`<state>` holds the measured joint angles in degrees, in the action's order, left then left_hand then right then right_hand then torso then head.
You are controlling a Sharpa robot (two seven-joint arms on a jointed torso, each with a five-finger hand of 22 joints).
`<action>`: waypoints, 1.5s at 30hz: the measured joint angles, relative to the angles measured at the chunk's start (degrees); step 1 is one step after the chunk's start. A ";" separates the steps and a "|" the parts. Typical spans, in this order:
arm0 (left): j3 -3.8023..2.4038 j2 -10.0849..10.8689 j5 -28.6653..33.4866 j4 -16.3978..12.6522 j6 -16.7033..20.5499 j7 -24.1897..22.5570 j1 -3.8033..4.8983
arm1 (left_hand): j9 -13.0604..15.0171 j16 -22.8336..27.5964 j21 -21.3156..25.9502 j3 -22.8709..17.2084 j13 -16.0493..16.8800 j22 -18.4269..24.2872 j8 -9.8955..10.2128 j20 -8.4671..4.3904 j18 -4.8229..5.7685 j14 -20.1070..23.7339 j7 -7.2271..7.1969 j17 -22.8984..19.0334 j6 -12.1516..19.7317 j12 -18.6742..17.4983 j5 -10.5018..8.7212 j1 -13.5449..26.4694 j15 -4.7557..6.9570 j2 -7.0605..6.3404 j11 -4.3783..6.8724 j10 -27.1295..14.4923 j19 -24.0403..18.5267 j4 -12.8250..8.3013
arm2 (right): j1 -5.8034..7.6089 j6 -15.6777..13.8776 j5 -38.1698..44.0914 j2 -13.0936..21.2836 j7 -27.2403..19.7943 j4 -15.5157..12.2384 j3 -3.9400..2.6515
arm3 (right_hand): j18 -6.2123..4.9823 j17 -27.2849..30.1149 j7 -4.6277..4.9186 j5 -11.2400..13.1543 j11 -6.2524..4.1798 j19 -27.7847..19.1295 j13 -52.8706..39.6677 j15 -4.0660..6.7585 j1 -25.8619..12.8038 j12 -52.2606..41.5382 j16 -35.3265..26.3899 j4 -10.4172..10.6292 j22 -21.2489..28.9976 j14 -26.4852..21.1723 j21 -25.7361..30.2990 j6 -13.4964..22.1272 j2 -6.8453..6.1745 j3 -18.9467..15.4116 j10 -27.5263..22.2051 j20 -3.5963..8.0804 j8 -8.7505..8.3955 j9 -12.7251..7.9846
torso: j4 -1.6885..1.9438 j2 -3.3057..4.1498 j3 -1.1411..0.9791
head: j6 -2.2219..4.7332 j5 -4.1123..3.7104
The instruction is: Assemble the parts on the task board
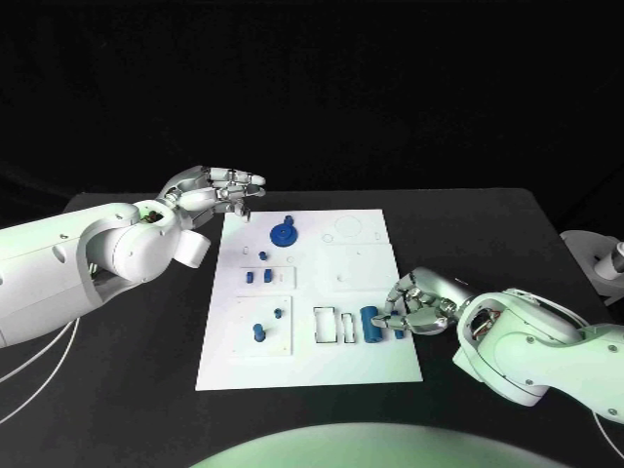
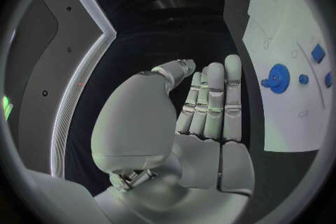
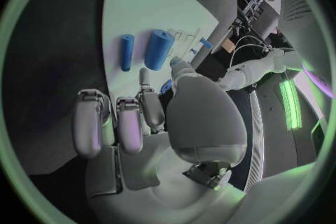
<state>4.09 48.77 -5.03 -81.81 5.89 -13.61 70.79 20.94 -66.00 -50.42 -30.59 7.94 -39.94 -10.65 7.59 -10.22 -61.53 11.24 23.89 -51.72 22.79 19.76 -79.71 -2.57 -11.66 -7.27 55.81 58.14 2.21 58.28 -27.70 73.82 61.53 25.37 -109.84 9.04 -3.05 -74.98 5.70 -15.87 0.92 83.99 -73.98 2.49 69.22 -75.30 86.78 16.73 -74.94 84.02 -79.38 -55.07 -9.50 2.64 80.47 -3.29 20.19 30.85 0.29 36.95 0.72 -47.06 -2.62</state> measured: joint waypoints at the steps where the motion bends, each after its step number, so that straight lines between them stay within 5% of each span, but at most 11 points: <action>1: 0.00 0.02 0.01 0.00 0.00 0.01 0.00 | 0.00 0.00 0.00 0.00 0.00 0.00 0.00 0.00 0.00 0.00 0.00 0.00 0.00 0.00 0.00 0.00 0.00 0.00 0.00 0.00 0.00 0.00 | -0.09 0.00 0.23 -0.29 0.21 0.09 0.00 | 0.00 0.00 0.00 0.00 0.00 0.00 0.00 0.00 0.00 0.00 0.00 0.04 0.00 0.00 0.00 0.00 0.00 -0.19 0.00 0.00 0.19 0.03 | -0.01 0.01 0.00 | -0.01 0.07; 16: 0.00 0.17 0.34 -0.05 -0.49 0.11 0.00 | -0.05 0.00 0.00 -0.16 -0.01 0.05 0.00 0.00 0.00 0.00 0.00 -0.07 0.00 0.22 0.00 0.23 0.00 0.23 0.00 0.00 0.00 0.16 | -1.43 0.61 3.56 -3.46 2.37 2.43 -0.05 | 0.00 0.01 -0.38 0.59 0.00 0.00 -0.38 0.41 0.08 -0.23 -0.01 0.11 0.01 0.01 -0.34 -0.38 0.54 -1.53 0.00 0.00 0.44 0.27 | -0.05 0.07 -0.05 | -0.03 0.90; 24: 0.00 0.24 0.45 -0.13 -0.96 0.32 0.00 | -0.05 0.00 0.22 -0.16 -0.01 0.11 0.00 0.00 0.01 0.00 0.00 -0.12 0.00 0.22 0.00 0.23 0.00 0.23 -0.22 -0.21 0.00 0.16 | -1.71 1.48 5.30 -4.59 3.14 3.04 -0.18 | 0.05 0.02 -0.60 0.89 -0.20 0.00 -0.95 0.40 1.46 -0.28 0.20 -0.12 0.02 0.01 -0.81 -0.60 1.92 -2.08 0.20 -0.01 0.87 0.66 | -0.05 0.10 -0.04 | -0.12 1.07; 35: 0.00 0.33 0.51 -0.18 -1.37 0.70 0.00 | -0.04 0.00 0.22 -0.16 -0.01 0.11 0.00 0.00 0.01 0.00 0.00 -0.12 0.00 0.22 0.00 0.23 0.00 0.23 -0.22 -0.21 0.00 0.16 | -1.72 2.07 6.34 -4.98 3.35 2.92 -0.28 | 0.59 0.03 -1.23 -3.79 -0.61 0.01 -0.98 0.81 5.26 -0.82 0.42 -0.38 0.03 0.01 -1.05 -1.23 2.83 -1.81 0.61 0.42 1.10 0.34 | -0.04 0.04 0.01 | -0.26 1.12; 39: 0.00 0.36 0.52 -0.19 -1.45 0.81 0.00 | -0.04 0.00 0.22 -0.16 -0.01 0.11 0.00 0.00 0.01 0.00 0.00 -0.11 0.00 0.22 0.00 0.23 0.00 0.23 -0.22 -0.21 0.00 0.16 | -1.74 1.57 6.46 -4.81 3.35 2.66 -0.27 | 0.58 0.03 -0.92 -1.88 -0.92 0.01 -0.98 1.23 6.52 -0.82 0.64 -0.20 0.03 0.01 -2.17 -1.54 3.15 0.11 0.92 0.83 1.30 0.23 | -0.03 0.04 0.01 | -0.23 1.16; 45: 0.00 0.39 0.53 -0.19 -1.51 0.92 0.00 | -0.04 0.00 0.22 -0.16 -0.01 0.11 0.00 0.00 0.00 0.00 0.00 -0.11 0.00 0.22 0.00 0.23 0.00 0.23 -0.21 -0.21 0.00 0.16 | -1.76 0.10 6.18 -3.74 3.36 1.64 -0.11 | 0.58 0.03 -0.91 -2.13 -1.12 0.01 -0.97 1.23 6.92 -0.82 0.64 -0.21 0.03 0.00 -2.81 -1.52 2.76 1.35 1.12 0.83 1.30 0.23 | -0.05 0.04 0.01 | -0.12 1.21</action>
<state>4.09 49.16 -4.50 -81.99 4.39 -12.70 70.79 20.90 -66.00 -50.20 -30.76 7.92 -39.83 -10.65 7.59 -10.22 -61.53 11.24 23.78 -51.72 23.01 19.76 -79.48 -2.57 -11.43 -7.48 55.60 58.14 2.37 56.52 -27.60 80.00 57.80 28.74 -108.19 8.93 -2.46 -74.95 4.79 -18.00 -0.20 84.00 -74.95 3.71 76.15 -76.11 87.43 16.52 -74.91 84.03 -82.19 -56.60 -6.74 3.98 81.59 -2.45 21.49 31.07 0.24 36.99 0.73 -47.18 -1.41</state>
